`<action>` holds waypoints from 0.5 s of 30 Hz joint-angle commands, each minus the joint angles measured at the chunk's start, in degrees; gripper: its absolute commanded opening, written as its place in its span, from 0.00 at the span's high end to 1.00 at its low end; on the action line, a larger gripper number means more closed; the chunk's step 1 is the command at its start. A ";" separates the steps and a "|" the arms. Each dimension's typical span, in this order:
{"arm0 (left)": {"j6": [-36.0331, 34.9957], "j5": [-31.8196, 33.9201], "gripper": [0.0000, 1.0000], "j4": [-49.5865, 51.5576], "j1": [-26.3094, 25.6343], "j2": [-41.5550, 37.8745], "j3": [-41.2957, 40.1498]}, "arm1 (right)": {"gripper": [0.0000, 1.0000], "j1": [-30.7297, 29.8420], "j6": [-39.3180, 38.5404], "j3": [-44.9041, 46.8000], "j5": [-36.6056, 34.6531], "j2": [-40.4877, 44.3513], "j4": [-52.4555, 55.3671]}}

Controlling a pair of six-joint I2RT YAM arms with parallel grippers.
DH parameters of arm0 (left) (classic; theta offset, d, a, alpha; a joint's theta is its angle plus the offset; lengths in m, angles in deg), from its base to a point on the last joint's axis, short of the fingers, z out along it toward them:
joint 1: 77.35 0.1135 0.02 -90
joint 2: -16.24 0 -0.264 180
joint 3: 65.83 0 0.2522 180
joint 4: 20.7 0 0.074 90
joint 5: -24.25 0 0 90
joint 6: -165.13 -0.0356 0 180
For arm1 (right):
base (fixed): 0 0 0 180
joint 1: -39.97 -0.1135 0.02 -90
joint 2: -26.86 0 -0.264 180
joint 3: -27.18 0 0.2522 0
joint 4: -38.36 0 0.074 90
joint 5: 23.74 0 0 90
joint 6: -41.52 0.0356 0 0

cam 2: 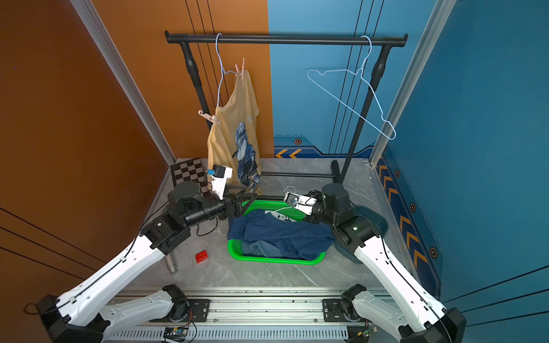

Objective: Remove the clothespins securing t-shirts to the hanger
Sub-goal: Place the clothespin in the storage box.

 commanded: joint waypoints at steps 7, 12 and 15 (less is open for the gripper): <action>-11.78 11.86 0.30 -4.01 -9.75 6.00 0.20 | 0.90 13.60 10.32 4.44 2.31 6.03 6.92; -14.92 16.64 0.29 -5.99 -15.18 9.74 1.00 | 0.90 18.05 12.93 6.61 0.05 3.97 7.88; -15.55 17.06 0.29 -7.54 -17.09 12.43 1.84 | 0.90 22.35 14.15 7.87 -0.07 2.96 8.21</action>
